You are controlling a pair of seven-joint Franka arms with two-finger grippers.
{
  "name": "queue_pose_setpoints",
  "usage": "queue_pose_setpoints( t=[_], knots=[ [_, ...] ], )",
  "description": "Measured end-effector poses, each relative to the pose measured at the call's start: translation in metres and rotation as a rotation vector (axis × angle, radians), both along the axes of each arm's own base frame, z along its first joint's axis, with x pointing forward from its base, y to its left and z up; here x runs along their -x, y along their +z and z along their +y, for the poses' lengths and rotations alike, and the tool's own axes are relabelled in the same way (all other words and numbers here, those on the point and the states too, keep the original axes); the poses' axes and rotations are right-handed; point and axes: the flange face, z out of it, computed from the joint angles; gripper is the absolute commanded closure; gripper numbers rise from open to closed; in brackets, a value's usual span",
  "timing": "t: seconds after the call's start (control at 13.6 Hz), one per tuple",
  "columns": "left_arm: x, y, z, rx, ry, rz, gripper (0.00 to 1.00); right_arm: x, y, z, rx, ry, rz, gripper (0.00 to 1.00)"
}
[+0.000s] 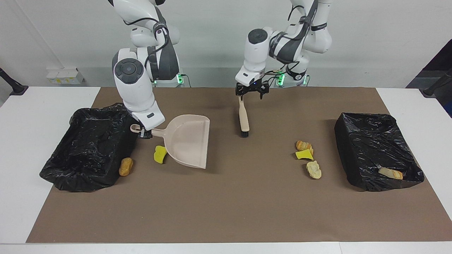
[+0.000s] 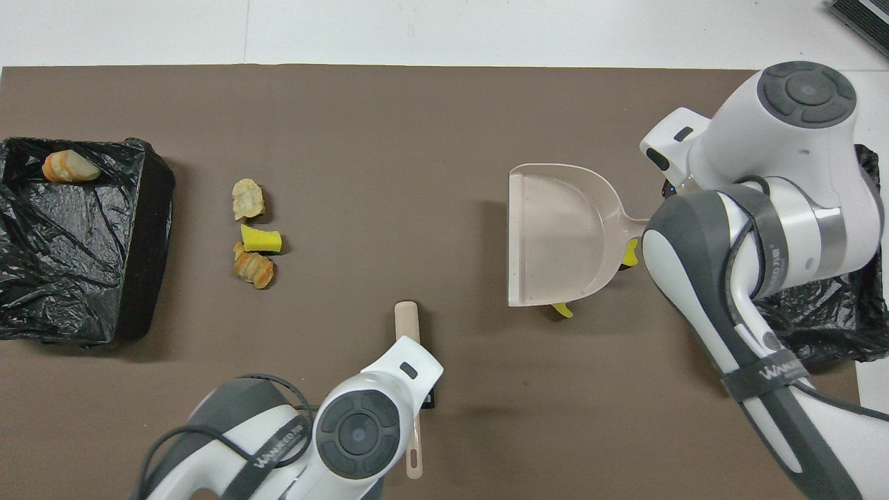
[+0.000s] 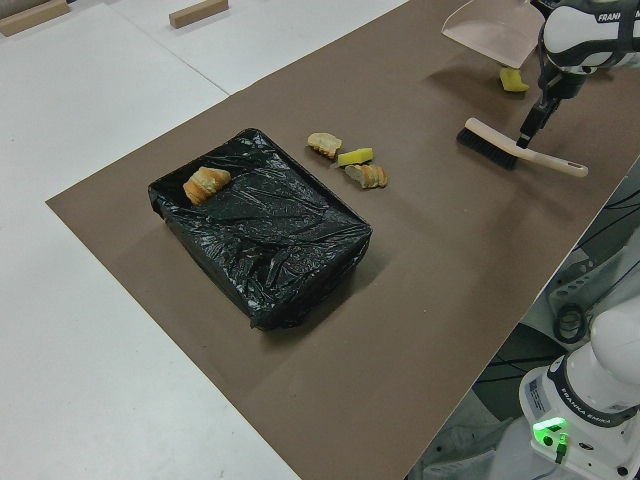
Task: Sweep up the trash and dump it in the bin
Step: 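Set the dustpan down while the left gripper reaches the brush handle, then carry the brush with the left gripper toward the tan trash pieces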
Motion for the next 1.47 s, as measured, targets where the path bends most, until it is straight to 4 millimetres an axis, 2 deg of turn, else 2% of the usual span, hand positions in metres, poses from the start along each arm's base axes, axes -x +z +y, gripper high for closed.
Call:
queue_pose_setpoints(
  t=[0.07, 0.22, 0.44, 0.52, 0.59, 0.66, 0.74, 1.25, 1.4, 1.47],
  knots=[
    [0.008, -0.015, -0.005, 0.001, -0.007, 0.001, 0.00, 0.002, -0.007, 0.002, -0.004, 0.033, 0.004, 1.00],
    [0.020, -0.031, -0.009, 0.001, -0.017, 0.003, 0.00, 0.006, -0.016, 0.018, -0.001, 0.080, 0.007, 1.00],
    [0.031, -0.036, -0.014, 0.000, -0.034, 0.003, 0.00, 0.011, -0.015, 0.041, 0.042, 0.143, -0.003, 1.00],
    [0.031, -0.036, -0.014, 0.001, -0.035, 0.002, 0.16, 0.011, -0.014, 0.041, 0.044, 0.144, -0.005, 1.00],
    [0.031, -0.035, -0.014, 0.001, -0.035, 0.002, 0.48, 0.011, -0.013, 0.039, 0.045, 0.142, -0.007, 1.00],
    [0.031, -0.035, -0.014, 0.001, -0.035, 0.002, 0.77, 0.011, -0.013, 0.038, 0.046, 0.141, -0.007, 1.00],
    [0.031, -0.035, -0.014, 0.001, -0.035, 0.002, 1.00, 0.011, -0.013, 0.038, 0.046, 0.140, -0.007, 1.00],
    [0.031, -0.033, -0.011, 0.001, -0.015, 0.040, 1.00, 0.011, -0.014, 0.038, 0.046, 0.140, -0.004, 1.00],
    [0.024, -0.022, -0.001, -0.035, -0.009, 0.075, 1.00, 0.011, -0.014, 0.038, 0.046, 0.140, -0.004, 1.00],
    [0.015, -0.010, 0.009, -0.045, 0.001, 0.087, 1.00, 0.012, -0.014, 0.037, 0.047, 0.140, -0.004, 1.00]
  ],
)
